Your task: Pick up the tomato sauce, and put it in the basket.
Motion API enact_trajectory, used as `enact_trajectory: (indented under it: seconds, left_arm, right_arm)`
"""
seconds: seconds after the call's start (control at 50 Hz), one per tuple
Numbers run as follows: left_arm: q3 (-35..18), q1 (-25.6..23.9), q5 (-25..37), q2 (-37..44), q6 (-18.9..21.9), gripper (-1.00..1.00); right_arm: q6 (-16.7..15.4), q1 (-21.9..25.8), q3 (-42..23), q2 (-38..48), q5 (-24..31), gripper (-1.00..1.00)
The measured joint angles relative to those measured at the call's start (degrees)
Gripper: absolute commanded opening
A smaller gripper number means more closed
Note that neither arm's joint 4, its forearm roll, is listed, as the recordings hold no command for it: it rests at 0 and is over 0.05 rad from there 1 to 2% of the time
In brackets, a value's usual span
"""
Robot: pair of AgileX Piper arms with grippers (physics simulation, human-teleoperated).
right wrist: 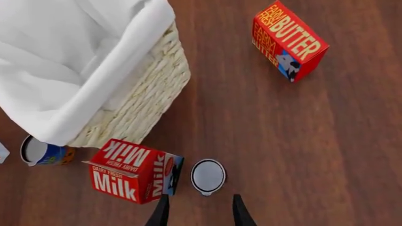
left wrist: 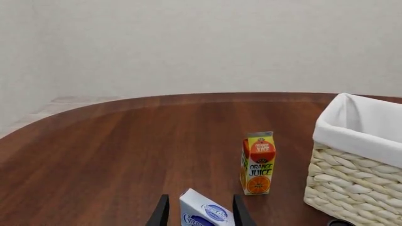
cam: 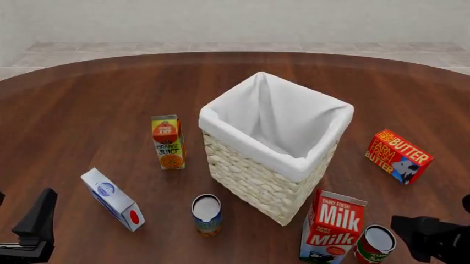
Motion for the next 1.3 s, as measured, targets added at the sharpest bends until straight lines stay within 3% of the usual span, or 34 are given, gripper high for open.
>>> enact_trajectory:
  seconds: [1.3]
  left_arm:
    - [0.00, 0.00, 0.00, 0.00, 0.00, 1.00]
  right_arm:
    - [1.74, -0.49, 8.04, 5.56, -11.61, 1.00]
